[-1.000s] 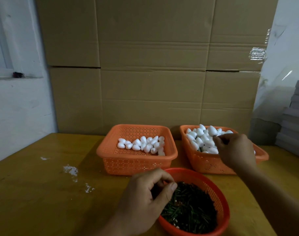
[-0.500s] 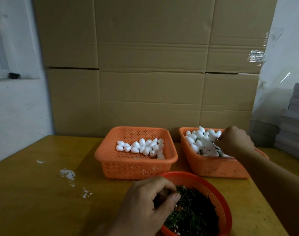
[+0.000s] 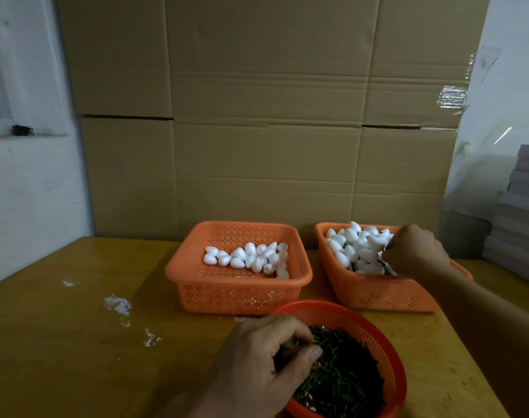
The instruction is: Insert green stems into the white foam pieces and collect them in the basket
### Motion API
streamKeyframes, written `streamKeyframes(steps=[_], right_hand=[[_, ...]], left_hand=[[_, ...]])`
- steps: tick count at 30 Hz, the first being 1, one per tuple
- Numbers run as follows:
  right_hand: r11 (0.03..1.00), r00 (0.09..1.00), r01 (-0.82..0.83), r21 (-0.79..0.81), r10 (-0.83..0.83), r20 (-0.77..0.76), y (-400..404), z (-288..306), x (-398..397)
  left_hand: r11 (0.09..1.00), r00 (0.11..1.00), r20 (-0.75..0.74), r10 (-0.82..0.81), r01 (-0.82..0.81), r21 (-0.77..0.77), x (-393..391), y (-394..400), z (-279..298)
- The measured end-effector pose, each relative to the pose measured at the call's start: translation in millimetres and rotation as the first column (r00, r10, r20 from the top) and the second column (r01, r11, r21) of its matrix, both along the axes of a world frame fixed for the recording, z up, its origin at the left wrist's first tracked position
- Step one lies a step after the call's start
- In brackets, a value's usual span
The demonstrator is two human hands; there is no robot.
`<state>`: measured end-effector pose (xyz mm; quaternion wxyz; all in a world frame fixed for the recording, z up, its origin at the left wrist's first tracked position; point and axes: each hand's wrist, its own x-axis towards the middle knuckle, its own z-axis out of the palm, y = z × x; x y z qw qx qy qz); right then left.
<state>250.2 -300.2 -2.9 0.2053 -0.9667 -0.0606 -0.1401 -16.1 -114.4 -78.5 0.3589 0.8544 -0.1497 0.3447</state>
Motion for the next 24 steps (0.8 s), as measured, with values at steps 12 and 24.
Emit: streamKeyframes(steps=[12, 24], right_hand=[[0.998, 0.998, -0.030, 0.059, 0.027, 0.051, -5, -3, -7], [0.837, 0.969, -0.230, 0.496, 0.153, 0.191, -8, -1, -66]], left_hand=[[0.999, 0.999, -0.014, -0.045, 0.045, 0.009, 1, -1, -1], [1.000, 1.000, -0.013, 0.018, -0.018, 0.007, -1, -1, -3]])
